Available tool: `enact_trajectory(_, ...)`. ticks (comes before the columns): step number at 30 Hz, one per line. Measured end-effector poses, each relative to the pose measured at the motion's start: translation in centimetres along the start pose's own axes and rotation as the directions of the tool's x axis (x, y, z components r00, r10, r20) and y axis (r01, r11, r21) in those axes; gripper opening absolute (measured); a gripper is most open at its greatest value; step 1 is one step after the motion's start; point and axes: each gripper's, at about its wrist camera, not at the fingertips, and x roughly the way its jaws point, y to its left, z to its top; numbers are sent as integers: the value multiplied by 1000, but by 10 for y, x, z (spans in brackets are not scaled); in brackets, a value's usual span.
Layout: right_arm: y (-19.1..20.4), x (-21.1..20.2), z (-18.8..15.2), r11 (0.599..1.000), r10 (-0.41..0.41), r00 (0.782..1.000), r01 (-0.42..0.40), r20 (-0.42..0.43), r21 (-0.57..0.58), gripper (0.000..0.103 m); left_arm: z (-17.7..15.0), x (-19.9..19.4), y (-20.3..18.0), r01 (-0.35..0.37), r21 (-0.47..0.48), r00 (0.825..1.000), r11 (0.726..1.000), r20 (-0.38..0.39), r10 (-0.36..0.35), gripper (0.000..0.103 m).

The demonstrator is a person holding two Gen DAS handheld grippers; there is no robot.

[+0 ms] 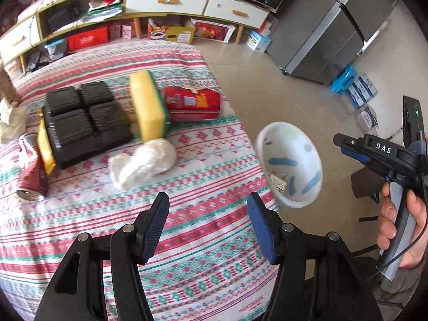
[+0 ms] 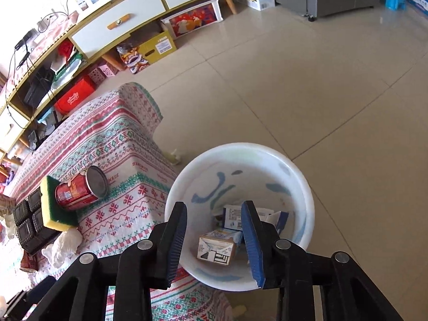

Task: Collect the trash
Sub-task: 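Grasp the crushed red can with the left tool while the right tool grasps the white plastic bag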

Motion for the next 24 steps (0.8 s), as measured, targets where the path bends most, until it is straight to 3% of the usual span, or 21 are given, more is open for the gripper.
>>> enact_trajectory(4,12,4,-2,1000,-8,1000,8,-8,-22,43,2,-31,64,-76,-92,996,993,29,79,63)
enact_trajectory(10,31,17,-7,998,-7,999,5,-39,-59,50,-1,-61,164,-167,-254,983,953,31,180,63)
enact_trajectory(13,45,26,-12,997,-3,998,-3,-65,-80,54,-8,-63,200,-154,-331,983,931,47,179,63)
enact_trajectory(16,62,39,-18,994,64,991,-73,-116,-81,61,-12,-52,218,-155,-375,985,914,13,172,63)
enact_trajectory(19,80,54,-28,983,164,968,-176,-188,-48,63,-7,-39,218,-147,-375,987,915,-3,158,63)
enact_trajectory(24,120,77,-45,964,242,931,-263,-272,-42,64,5,-24,208,-152,-342,987,927,-2,161,63)
